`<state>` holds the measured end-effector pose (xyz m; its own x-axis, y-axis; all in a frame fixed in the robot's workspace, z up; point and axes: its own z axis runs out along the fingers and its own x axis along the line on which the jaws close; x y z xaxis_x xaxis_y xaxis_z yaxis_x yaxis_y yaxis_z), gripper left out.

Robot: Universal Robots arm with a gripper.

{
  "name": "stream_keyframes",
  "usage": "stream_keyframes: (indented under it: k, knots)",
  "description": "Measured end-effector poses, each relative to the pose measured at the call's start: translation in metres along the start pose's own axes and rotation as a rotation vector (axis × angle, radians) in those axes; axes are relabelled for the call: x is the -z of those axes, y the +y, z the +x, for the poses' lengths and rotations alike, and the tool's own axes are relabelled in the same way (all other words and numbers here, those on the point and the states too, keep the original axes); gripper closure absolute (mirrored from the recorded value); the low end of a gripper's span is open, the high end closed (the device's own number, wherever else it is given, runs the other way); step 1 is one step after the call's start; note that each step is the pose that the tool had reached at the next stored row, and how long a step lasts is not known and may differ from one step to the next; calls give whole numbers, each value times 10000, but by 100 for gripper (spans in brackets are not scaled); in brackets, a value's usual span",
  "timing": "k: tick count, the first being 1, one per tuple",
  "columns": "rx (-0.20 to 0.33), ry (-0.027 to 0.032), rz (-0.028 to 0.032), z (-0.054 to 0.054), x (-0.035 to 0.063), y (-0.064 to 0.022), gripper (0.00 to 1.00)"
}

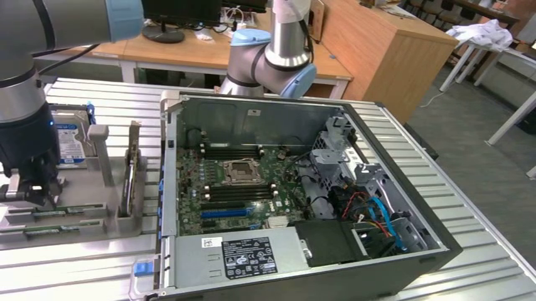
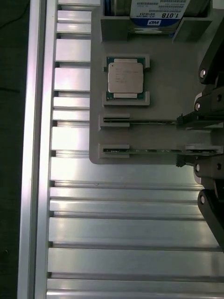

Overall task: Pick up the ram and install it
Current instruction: 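Pick up the ram and move it above insertion slot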

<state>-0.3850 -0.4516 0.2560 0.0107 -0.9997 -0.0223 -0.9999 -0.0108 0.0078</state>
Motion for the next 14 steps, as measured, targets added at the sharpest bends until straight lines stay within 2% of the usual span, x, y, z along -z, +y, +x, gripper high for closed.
stream_keyframes:
  k: [6, 14]
  knots:
    - [-1, 0, 0, 4, -3, 1, 63]
    - [-1, 0, 0, 16, -61, 1, 63]
